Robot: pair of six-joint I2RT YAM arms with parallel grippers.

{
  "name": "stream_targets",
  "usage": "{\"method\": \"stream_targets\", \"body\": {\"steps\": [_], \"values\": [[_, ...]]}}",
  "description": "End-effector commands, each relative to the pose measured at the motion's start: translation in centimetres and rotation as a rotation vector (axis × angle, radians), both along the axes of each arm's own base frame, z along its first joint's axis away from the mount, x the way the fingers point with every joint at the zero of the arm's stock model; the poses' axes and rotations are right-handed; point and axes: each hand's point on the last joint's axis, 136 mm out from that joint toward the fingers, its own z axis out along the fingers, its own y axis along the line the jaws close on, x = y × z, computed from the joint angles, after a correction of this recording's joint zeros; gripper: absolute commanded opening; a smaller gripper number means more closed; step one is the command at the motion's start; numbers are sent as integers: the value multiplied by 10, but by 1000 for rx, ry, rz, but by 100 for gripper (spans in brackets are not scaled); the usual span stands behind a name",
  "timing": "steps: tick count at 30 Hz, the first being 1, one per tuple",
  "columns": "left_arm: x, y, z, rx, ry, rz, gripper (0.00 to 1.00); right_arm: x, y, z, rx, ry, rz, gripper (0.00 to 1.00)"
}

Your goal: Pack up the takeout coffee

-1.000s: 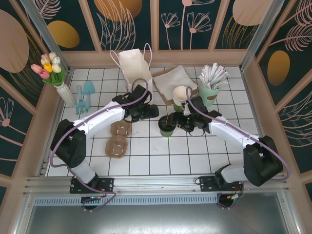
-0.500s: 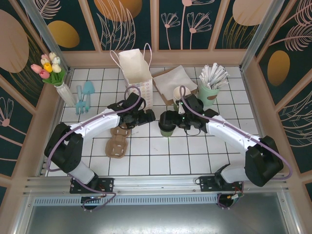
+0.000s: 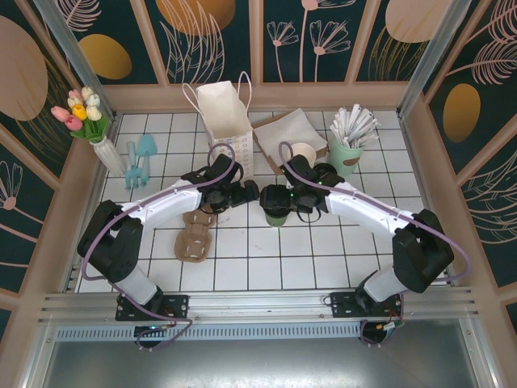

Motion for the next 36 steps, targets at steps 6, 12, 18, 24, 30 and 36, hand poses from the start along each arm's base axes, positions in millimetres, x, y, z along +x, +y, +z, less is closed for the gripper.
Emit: {"method": "stream_targets", "body": {"steps": [6, 12, 18, 24, 30, 36], "values": [[0, -4, -10, -14, 25, -3, 98, 0, -2, -2, -48, 2, -3, 95], [0, -8, -10, -25, 32, -17, 99, -5, -5, -14, -72, 29, 3, 91], [-1, -11, -12, -33, 41, -26, 98, -18, -12, -39, -104, 91, -4, 90], [-1, -12, -11, -43, 41, -25, 99, -19, -9, -36, -75, 80, 1, 88], [1, -13, -3, -53, 22, -25, 98, -17, -8, -23, -40, 49, 4, 82], [5, -14, 5, -64, -9, -23, 99, -19, -24, -14, -27, 42, -22, 80]]}}
